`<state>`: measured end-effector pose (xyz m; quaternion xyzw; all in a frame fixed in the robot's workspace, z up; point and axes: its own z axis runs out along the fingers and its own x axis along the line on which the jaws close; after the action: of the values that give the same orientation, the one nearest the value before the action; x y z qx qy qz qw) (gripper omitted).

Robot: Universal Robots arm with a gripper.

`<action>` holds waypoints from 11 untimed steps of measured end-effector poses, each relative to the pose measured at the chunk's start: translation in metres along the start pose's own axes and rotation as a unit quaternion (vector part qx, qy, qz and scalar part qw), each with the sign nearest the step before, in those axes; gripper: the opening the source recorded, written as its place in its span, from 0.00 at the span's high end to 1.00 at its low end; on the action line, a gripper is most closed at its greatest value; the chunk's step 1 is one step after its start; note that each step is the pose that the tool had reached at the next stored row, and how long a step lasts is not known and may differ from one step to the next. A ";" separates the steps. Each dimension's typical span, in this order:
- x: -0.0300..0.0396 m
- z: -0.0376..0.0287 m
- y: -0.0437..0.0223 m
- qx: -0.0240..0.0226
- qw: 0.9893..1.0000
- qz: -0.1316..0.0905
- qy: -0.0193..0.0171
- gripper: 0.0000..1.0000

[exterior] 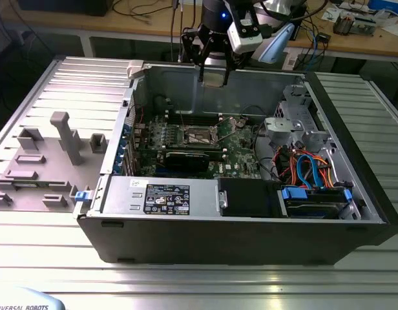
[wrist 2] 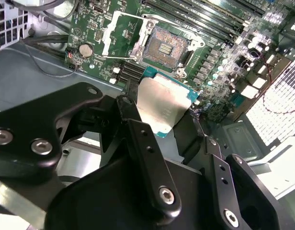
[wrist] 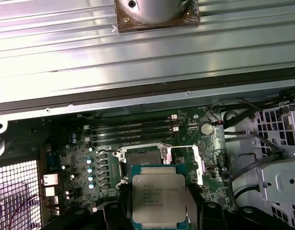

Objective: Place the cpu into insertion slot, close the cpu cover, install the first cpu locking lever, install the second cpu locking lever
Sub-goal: 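Place the cpu into insertion slot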

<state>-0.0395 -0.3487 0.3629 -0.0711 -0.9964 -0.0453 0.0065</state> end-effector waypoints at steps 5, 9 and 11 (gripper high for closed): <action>0.0000 0.0000 0.0000 0.000 1.000 0.020 -0.002 0.46; 0.0000 0.0000 0.0000 0.000 1.000 0.020 -0.002 0.46; 0.0000 0.0000 0.0000 0.000 1.000 0.020 -0.002 0.46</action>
<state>-0.0394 -0.3487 0.3629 -0.0911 -0.9948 -0.0454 0.0056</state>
